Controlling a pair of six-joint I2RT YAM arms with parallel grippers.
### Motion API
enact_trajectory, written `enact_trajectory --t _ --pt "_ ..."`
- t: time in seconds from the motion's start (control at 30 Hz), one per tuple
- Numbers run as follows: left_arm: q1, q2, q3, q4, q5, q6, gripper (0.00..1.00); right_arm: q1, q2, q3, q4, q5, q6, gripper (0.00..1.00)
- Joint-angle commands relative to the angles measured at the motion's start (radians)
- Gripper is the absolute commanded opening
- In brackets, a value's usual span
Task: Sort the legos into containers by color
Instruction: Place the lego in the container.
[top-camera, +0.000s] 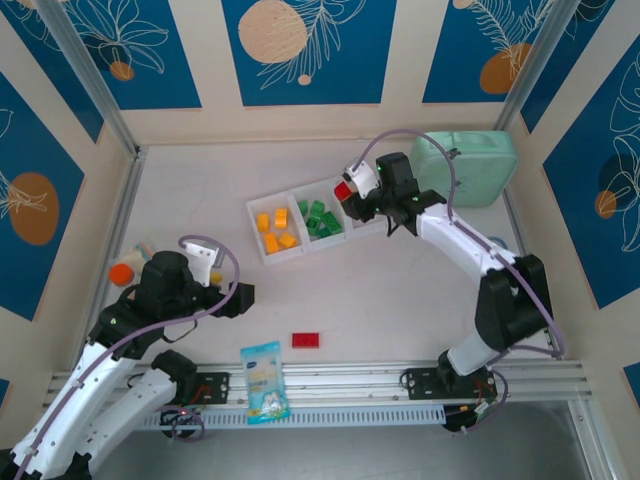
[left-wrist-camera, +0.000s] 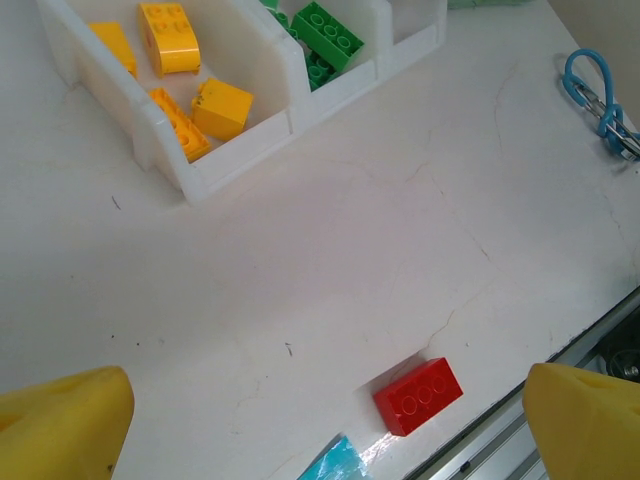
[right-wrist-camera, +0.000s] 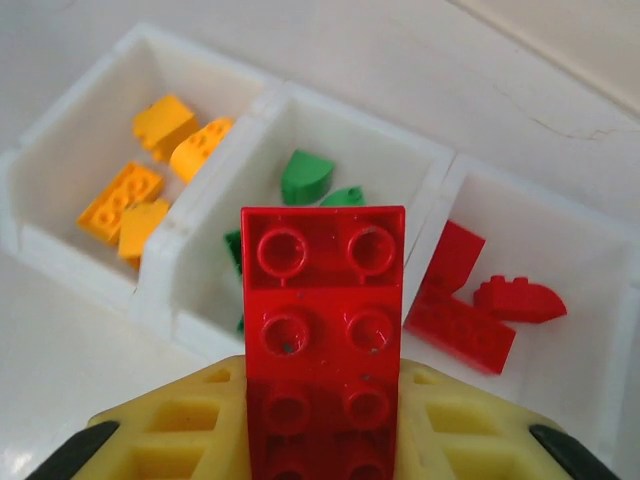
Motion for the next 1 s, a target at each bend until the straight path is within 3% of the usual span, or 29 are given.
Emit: enact_trajectory --t 0.0,0.13,0.4,0.7,0.97 --pt "0.01 0.0 -0.006 0.005 -0.015 0.024 0.99 -0.061 0.115 0.102 -0.019 -0.128 0.083 0.28" --pt "0.01 0.004 -0.007 0.006 -0.016 0.025 0.99 -0.107 0.275 0.261 -0.106 -0.21 0.131 0.27" --pt "0.01 0.017 -0.007 0.006 -0.012 0.022 0.99 -0.111 0.412 0.409 -0.2 -0.169 0.144 0.36" --pt "0.01 0.045 -0.006 0.01 0.021 0.022 0.99 -0.112 0.399 0.379 -0.235 -0.119 0.099 0.58" --pt "0.009 0.062 -0.01 0.013 0.037 0.021 0.99 -0.089 0.319 0.334 -0.24 -0.086 0.097 0.68"
